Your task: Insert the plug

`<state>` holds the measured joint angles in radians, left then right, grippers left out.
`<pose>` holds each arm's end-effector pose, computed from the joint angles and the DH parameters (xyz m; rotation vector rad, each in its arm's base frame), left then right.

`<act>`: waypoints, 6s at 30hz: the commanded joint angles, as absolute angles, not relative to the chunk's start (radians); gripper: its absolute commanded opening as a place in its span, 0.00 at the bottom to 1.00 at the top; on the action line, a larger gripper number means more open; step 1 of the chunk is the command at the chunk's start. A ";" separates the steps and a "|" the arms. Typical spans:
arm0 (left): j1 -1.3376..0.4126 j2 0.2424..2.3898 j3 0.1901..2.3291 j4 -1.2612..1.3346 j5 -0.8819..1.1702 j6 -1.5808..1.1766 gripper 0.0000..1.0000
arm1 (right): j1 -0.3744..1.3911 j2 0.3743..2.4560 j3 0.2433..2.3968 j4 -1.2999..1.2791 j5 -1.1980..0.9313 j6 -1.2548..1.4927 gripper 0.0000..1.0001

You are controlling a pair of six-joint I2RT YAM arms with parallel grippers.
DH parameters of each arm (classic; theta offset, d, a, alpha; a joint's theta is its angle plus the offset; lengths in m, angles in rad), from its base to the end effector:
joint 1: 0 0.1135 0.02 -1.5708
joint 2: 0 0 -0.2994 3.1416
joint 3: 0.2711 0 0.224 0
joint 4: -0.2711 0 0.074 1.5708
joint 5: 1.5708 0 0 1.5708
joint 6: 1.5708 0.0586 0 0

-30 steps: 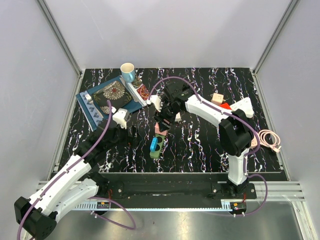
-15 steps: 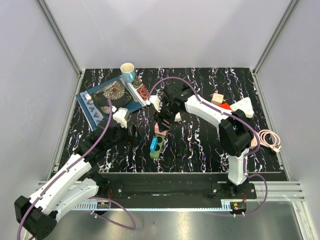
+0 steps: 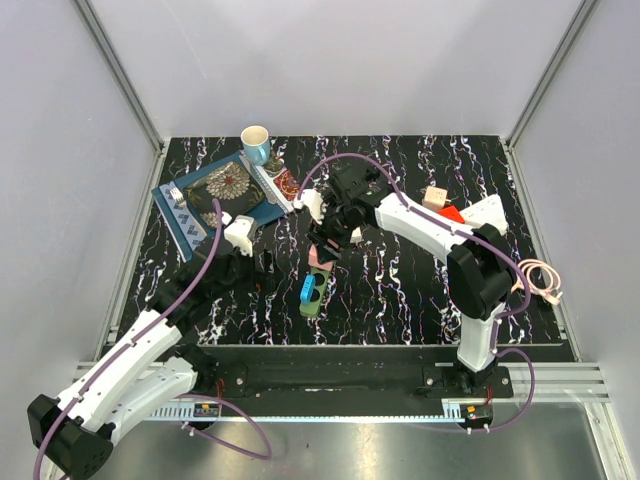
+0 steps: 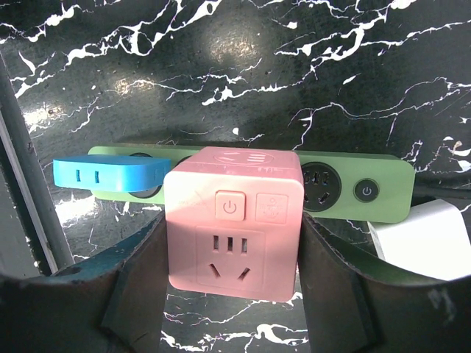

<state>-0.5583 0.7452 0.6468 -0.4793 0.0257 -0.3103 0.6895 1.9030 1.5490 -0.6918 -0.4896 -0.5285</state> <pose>0.1109 -0.0710 0.2826 0.2868 2.1774 -0.5263 0.2941 0.2782 0.2692 -1.6147 2.0131 0.6968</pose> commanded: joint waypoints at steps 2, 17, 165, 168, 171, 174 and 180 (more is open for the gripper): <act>-0.560 0.738 0.693 -0.460 0.003 -0.302 0.99 | 0.698 1.847 1.537 -0.635 -0.503 -0.523 0.00; -0.560 0.719 0.687 -0.462 0.009 -0.301 0.99 | 0.698 1.908 1.528 -0.635 -0.497 -0.538 0.01; -0.552 1.856 1.391 -0.704 -0.097 0.126 0.54 | 0.456 1.077 0.873 -0.466 0.150 0.423 1.00; -0.532 1.891 1.433 -0.710 -0.091 0.129 0.57 | 0.370 1.130 0.913 -0.483 0.129 0.420 1.00; -0.532 1.902 1.434 -0.712 -0.061 0.115 0.68 | 0.281 1.186 0.942 -0.492 0.123 0.428 1.00; -0.531 1.855 1.411 -0.710 -0.064 0.091 0.84 | 0.178 1.238 0.963 -0.496 0.109 0.465 1.00; -0.531 1.685 1.376 -0.703 -0.061 0.035 0.99 | 0.010 1.311 0.996 -0.443 0.078 0.581 1.00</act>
<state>-0.5533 1.8404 1.3796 -0.7612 0.0326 0.0616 0.0937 1.2865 0.9466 -0.4904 0.1024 0.4881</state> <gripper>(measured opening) 0.985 0.994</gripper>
